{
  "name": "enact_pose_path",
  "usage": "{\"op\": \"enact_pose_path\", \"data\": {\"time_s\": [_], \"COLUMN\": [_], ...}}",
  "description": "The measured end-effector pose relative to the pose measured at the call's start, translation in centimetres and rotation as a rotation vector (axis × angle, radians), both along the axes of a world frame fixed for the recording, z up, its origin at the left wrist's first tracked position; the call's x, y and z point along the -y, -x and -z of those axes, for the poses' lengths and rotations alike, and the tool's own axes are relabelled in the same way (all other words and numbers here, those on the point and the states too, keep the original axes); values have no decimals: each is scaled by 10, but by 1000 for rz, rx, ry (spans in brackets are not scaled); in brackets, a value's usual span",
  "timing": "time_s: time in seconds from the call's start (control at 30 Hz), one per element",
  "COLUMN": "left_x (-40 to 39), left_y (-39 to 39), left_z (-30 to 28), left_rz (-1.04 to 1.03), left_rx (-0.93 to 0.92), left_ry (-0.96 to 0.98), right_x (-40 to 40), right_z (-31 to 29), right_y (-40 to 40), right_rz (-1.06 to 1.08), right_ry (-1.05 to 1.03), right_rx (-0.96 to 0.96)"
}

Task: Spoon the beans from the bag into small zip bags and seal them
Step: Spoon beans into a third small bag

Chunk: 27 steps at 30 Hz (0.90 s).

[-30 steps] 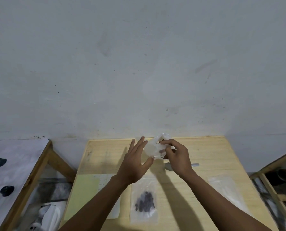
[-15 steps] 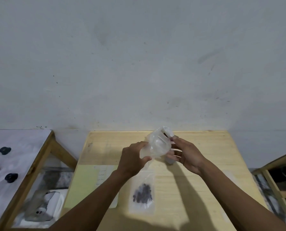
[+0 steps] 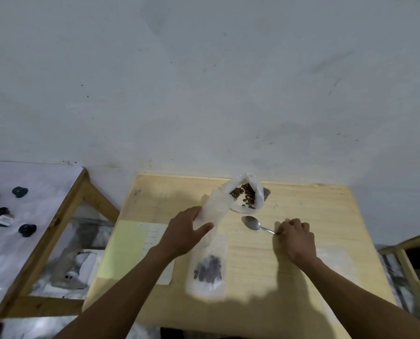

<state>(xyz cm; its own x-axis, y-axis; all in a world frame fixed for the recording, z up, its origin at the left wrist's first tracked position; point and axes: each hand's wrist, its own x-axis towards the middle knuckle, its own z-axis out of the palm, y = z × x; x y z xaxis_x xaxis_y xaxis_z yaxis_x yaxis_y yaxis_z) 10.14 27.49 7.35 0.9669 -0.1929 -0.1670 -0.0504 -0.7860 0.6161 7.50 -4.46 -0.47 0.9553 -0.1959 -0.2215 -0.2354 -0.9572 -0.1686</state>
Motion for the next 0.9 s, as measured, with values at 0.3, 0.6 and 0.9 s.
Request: {"op": "enact_pose_path", "data": {"time_s": [0.3, 0.6, 0.9], "left_x": [-17, -18, 26], "left_y": [-6, -28, -53], "left_z": [8, 17, 28], "left_rz": [3, 38, 431], "left_rx": [-45, -55, 9], "left_ry": [-25, -41, -191], "right_x": [-2, -4, -44], "right_z": [-10, -61, -67], "right_y": [-3, -34, -57], "right_rz": [-168, 112, 99], "right_ry": [-125, -619, -708], "right_rx": [-124, 407, 511]}}
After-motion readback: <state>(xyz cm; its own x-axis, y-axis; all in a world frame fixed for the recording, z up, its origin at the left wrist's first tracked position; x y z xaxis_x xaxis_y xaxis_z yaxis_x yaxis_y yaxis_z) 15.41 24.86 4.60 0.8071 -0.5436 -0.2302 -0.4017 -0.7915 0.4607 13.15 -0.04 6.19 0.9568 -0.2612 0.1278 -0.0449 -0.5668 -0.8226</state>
